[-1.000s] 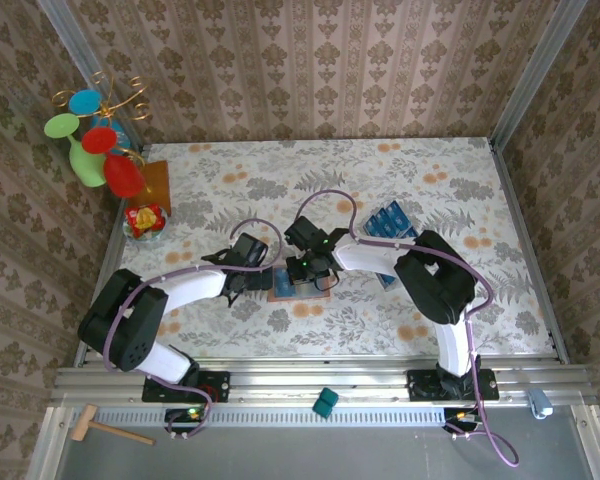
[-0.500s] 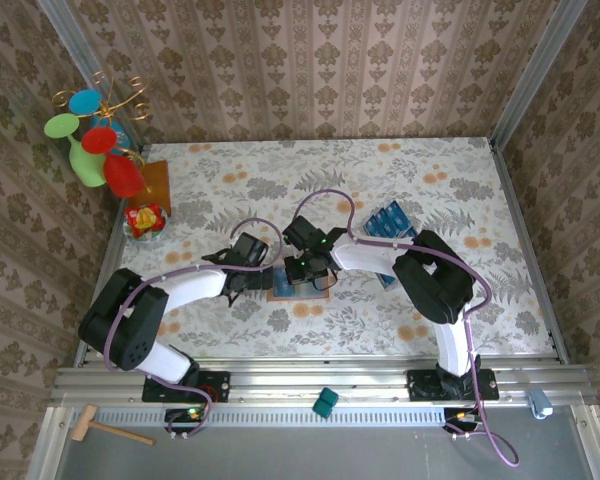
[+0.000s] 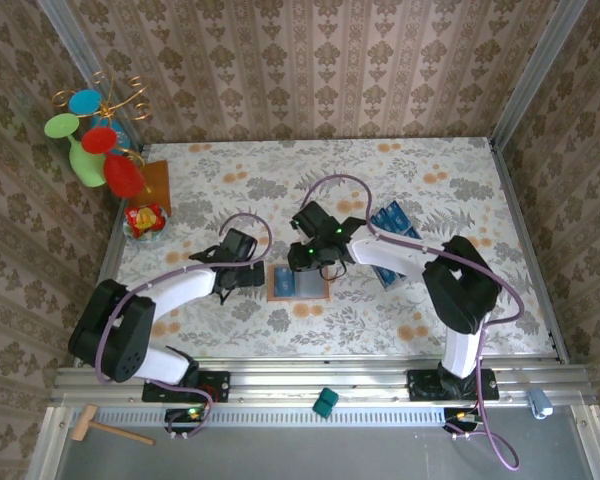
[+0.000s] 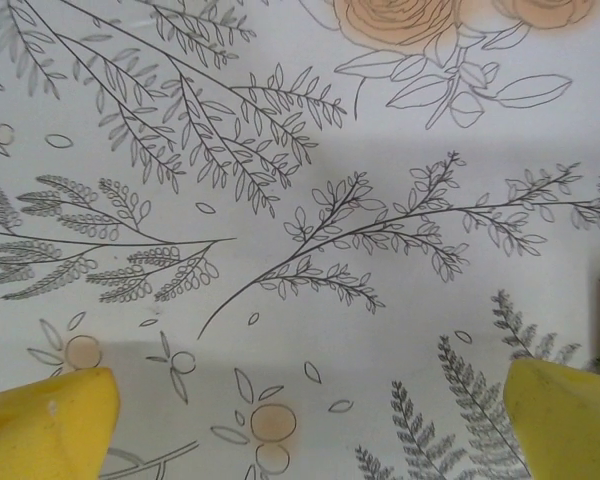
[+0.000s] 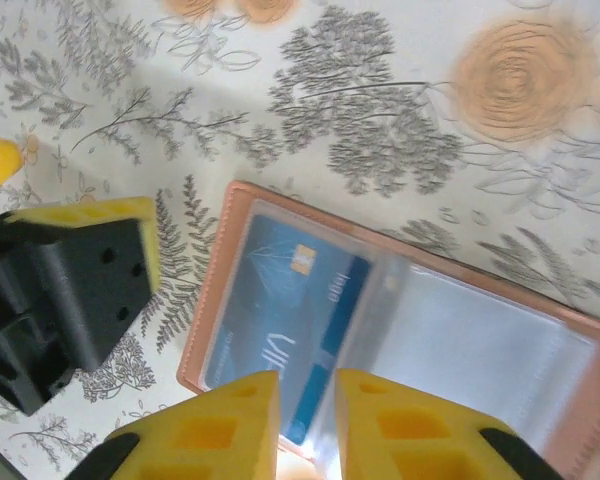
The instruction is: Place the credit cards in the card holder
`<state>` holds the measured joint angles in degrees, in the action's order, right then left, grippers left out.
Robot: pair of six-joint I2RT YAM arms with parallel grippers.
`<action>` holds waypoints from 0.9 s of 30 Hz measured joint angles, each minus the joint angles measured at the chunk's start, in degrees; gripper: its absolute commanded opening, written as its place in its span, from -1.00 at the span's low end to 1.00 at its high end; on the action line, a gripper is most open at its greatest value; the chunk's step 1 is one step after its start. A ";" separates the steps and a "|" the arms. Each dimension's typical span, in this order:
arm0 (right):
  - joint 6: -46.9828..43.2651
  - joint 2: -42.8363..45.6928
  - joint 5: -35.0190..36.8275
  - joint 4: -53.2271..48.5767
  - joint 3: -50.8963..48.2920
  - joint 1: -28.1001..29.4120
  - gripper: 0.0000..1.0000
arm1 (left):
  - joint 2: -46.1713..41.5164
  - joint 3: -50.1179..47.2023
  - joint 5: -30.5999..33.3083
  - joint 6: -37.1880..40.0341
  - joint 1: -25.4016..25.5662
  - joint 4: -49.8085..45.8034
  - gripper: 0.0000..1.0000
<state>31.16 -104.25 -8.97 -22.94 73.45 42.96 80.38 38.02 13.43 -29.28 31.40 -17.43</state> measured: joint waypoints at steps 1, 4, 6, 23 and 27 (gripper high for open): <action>-0.07 0.68 0.00 -0.04 -0.72 -0.55 -0.26 | -0.76 0.02 -0.04 0.15 0.00 -0.28 1.00; -0.13 2.12 0.15 -0.07 -3.08 -2.34 -0.21 | -2.95 0.02 -0.50 0.52 0.00 -0.79 1.00; -0.13 2.67 0.11 -0.04 -4.79 -3.45 -0.21 | -4.31 0.02 -1.31 0.57 0.07 -0.92 1.00; 2.08 2.64 -6.08 4.37 -9.46 -7.41 -0.69 | -1.79 0.85 -2.47 -0.61 9.62 -0.37 1.00; 2.08 1.22 -6.54 5.07 -9.44 -7.41 -0.70 | -0.50 2.27 -2.16 -0.79 10.75 -0.15 1.00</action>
<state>33.23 -103.02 -15.51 -17.87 64.01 35.55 79.88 40.29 11.27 -30.06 42.15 -17.58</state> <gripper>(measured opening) 0.151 0.999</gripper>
